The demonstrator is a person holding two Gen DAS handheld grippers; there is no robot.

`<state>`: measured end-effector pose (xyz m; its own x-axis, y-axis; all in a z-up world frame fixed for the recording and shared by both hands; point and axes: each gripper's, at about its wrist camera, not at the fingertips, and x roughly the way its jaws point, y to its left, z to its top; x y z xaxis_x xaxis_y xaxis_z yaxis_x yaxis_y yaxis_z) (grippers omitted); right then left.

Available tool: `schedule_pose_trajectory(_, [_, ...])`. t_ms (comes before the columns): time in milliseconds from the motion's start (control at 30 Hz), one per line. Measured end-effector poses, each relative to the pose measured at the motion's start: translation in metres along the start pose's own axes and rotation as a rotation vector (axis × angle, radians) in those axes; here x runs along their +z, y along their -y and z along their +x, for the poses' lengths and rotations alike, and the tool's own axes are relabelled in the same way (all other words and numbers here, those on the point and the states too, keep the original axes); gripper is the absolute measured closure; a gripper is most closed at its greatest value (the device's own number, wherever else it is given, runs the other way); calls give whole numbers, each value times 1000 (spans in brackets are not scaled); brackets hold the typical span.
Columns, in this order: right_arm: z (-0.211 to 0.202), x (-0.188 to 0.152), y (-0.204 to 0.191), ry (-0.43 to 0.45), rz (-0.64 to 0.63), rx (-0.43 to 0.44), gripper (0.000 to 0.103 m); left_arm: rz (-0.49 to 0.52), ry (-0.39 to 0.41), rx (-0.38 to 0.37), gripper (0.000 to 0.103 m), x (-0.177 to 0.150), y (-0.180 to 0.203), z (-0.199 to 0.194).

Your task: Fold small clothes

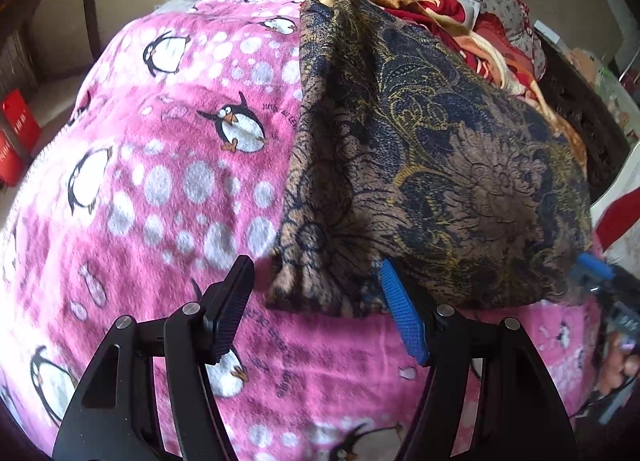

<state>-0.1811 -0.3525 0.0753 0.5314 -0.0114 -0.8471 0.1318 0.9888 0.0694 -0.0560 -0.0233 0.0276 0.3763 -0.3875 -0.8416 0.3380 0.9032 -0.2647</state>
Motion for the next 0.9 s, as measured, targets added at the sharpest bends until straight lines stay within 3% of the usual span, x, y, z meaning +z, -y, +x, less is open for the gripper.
schedule_pose_trajectory(200, [35, 10, -59, -70, -162, -11, 45, -61, -16, -80, 37, -11, -4, -8])
schedule_pose_trajectory(400, [69, 13, -95, -152, -263, -82, 45, -95, -30, -127, 37, -17, -11, -11])
schedule_pose_trajectory(900, [78, 48, -118, -174, -261, -84, 45, -80, -28, -131, 37, -17, -14, -9])
